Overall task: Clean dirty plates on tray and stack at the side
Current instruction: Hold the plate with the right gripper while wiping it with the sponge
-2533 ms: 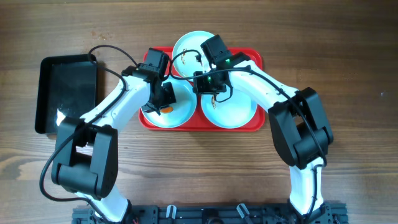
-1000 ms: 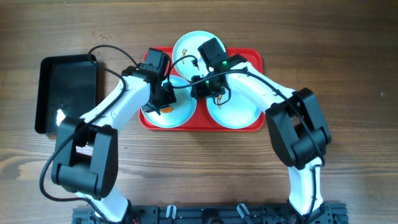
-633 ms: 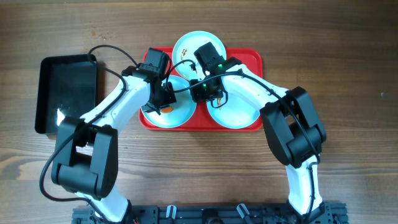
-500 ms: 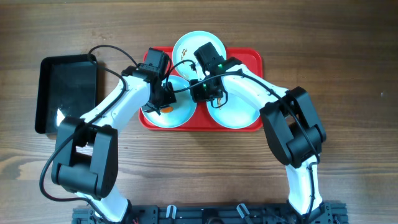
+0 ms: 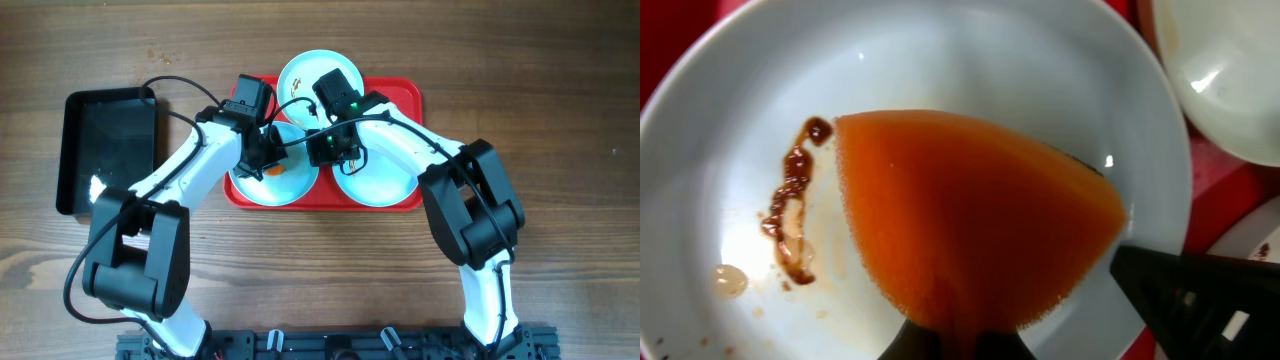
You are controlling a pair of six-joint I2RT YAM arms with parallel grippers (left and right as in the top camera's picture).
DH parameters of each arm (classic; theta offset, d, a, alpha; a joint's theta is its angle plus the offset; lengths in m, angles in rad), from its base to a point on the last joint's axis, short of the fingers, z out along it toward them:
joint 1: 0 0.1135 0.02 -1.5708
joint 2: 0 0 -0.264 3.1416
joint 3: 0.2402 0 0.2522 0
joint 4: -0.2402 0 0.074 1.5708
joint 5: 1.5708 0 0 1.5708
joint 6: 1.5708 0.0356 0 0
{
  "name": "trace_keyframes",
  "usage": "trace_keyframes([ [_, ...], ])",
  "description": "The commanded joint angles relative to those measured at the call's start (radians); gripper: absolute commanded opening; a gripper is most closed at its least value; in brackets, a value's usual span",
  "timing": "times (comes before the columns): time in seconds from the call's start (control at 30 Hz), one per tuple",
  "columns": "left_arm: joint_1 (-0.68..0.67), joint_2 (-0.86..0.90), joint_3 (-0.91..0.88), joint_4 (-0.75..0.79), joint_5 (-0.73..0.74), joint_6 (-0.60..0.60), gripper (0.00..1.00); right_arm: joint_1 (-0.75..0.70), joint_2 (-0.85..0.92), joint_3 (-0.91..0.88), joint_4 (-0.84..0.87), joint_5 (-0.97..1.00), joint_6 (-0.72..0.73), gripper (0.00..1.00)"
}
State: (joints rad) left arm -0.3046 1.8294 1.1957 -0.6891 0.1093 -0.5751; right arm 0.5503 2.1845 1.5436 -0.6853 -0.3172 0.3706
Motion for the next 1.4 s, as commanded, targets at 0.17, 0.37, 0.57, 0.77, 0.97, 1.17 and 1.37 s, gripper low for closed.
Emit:
trace_keyframes([
  [0.17, -0.047, 0.005, -0.001, 0.010, 0.019, -0.024, 0.04, 0.002, 0.042, -0.014, -0.031, 0.038, -0.003, 0.04],
  [0.37, -0.053, 0.005, -0.001, 0.013, 0.002, -0.025, 0.04, 0.002, 0.042, -0.014, -0.034, 0.038, -0.003, 0.04],
  [0.57, -0.073, 0.005, -0.001, 0.021, 0.002, -0.025, 0.04, 0.002, 0.042, -0.014, -0.034, 0.038, -0.001, 0.04],
  [0.77, -0.095, 0.005, -0.001, 0.089, 0.001, -0.025, 0.04, 0.002, 0.042, -0.014, -0.035, 0.037, 0.000, 0.04],
  [0.97, -0.099, 0.006, -0.001, 0.106, -0.060, -0.025, 0.04, 0.002, 0.042, -0.014, -0.041, 0.037, -0.001, 0.04],
  [1.17, -0.099, 0.024, -0.001, 0.095, -0.063, -0.025, 0.04, 0.002, 0.042, -0.014, -0.034, 0.037, 0.000, 0.04],
  [1.37, -0.105, 0.081, -0.002, 0.071, -0.062, -0.025, 0.04, 0.002, 0.042, -0.014, -0.033, 0.036, 0.026, 0.04],
])
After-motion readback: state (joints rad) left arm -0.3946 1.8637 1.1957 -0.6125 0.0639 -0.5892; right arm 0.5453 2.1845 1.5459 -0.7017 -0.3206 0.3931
